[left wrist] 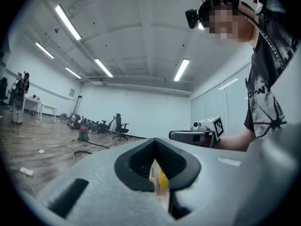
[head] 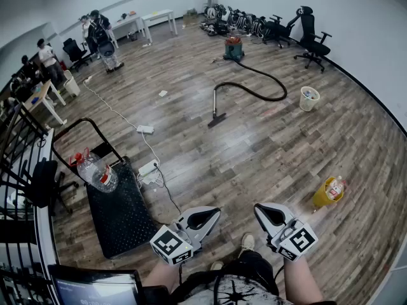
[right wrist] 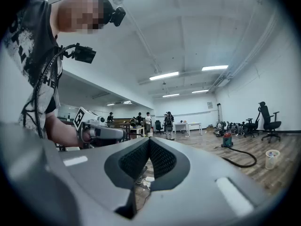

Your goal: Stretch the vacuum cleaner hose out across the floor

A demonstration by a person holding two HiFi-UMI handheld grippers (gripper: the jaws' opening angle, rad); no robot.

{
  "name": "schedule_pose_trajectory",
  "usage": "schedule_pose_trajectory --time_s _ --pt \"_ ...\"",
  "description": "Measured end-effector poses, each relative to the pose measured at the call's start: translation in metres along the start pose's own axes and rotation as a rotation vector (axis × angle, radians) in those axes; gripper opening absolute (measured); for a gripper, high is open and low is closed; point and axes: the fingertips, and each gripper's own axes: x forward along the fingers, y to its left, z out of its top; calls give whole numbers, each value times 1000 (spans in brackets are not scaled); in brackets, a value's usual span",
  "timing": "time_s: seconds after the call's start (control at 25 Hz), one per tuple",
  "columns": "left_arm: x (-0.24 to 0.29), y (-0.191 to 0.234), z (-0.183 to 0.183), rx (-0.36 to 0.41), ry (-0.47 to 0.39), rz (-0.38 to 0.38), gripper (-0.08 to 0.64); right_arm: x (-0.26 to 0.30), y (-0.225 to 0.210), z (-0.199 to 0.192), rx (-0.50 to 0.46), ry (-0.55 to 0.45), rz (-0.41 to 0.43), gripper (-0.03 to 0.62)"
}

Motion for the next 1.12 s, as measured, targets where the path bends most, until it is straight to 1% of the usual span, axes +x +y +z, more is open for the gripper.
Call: schedule_pose_trajectory --time_s 0.16,0.32,0.52,0.64,0.76,1.12 --pt "-6 -11 8 -17 -18 -17 0 -3 13 4 -1 0 2 8" --pt "-5 -15 15 -6 -20 -25 0 1 16 8 -7 1 20 6" --pt "-7 -17 12 3 -13 -15 0 8 20 6 0 -8 49 6" --pt "-14 -15 11 -3 -12 -10 0 14 25 6 22 -19 74 8" --pt "-23 -13 10 -5 -10 -2 0 21 32 7 21 -24 94 8" --pt "-54 5 16 -2 -37 37 0 47 47 9 7 -20 98 8"
